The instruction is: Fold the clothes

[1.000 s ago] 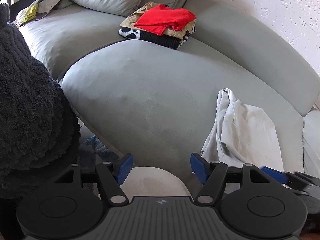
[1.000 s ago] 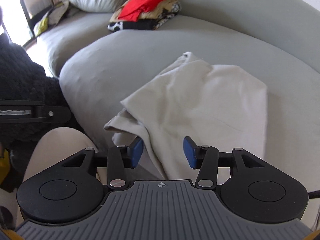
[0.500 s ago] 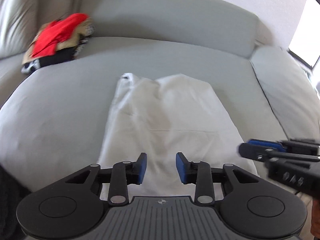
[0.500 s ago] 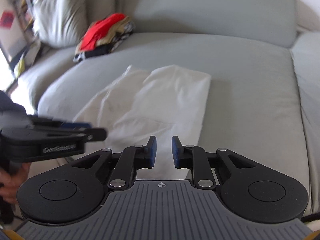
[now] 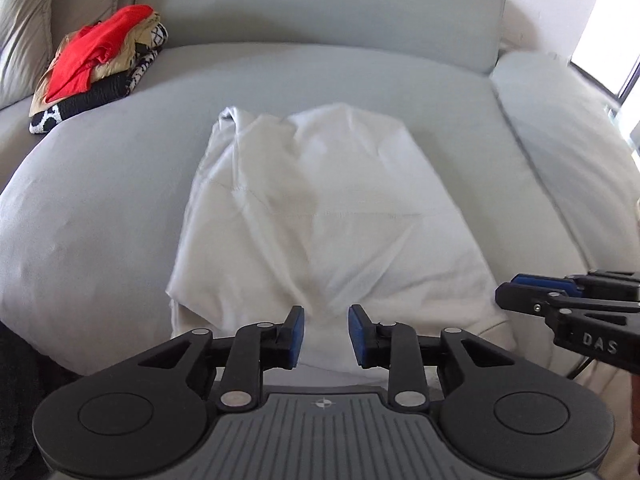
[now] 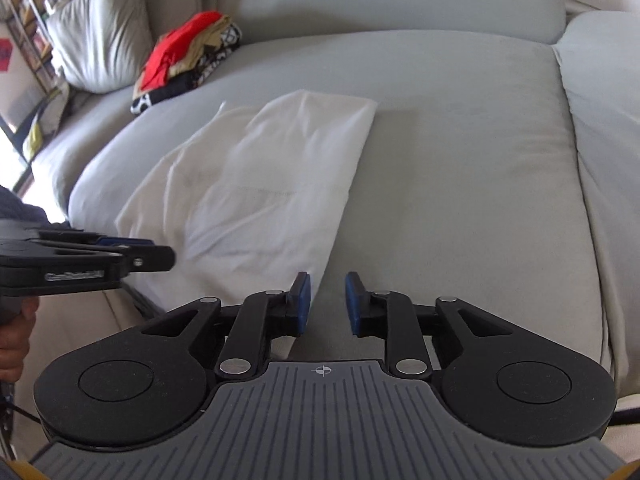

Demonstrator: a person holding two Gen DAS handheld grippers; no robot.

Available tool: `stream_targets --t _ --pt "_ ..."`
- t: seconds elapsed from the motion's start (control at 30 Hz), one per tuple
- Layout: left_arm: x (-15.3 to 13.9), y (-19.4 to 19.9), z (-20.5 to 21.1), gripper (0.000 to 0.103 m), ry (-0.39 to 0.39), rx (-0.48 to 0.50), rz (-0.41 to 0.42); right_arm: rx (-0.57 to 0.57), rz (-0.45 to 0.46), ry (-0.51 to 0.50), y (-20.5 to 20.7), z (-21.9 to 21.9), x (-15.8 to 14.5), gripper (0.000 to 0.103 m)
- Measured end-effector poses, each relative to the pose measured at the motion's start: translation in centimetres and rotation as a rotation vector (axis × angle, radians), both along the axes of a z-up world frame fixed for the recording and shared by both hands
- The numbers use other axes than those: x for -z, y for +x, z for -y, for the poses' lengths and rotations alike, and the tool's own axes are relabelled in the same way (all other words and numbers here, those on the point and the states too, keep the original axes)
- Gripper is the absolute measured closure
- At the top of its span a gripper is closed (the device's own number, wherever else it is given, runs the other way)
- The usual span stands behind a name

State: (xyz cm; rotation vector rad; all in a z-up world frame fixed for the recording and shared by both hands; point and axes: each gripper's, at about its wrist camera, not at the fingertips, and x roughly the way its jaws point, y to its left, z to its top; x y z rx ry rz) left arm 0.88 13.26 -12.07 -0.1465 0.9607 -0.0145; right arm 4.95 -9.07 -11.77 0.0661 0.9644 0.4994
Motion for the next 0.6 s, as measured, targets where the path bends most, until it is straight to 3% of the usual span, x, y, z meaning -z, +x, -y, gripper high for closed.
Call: stream_targets --t 0.07,0.17,0.3,0.4,0.5,0.6 --pt "-1.1 0.8 -2.1 0.074 -0.06 -0.052 0.035 0.005 -0.015 0.054 1.2 -0.3 -0.4 0.076" --pt "-2.5 3.1 -5.6 0.061 -0.165 -0.162 0.072 -0.005 -0.04 0.13 3.3 -2.0 -0.5 0.076" --pt "-2.9 7.6 -9.4 0.058 -0.253 -0.25 0.09 -0.036 -0.063 0.209 6.0 -4.8 0.3 0.075" --pt "-1.6 11.6 -11.4 0.061 -0.323 -0.275 0.061 -0.037 -0.097 0.207 8.1 -6.5 1.9 0.074" --pt "0.6 14.2 -13.3 0.062 -0.491 -0.336 0.016 0.009 -0.146 0.197 9.7 -6.9 3.5 0.074" --pt "2.7 16.3 -13.7 0.062 -0.535 -0.371 -0.019 0.043 -0.163 0.216 10.4 -6.2 4.3 0.072"
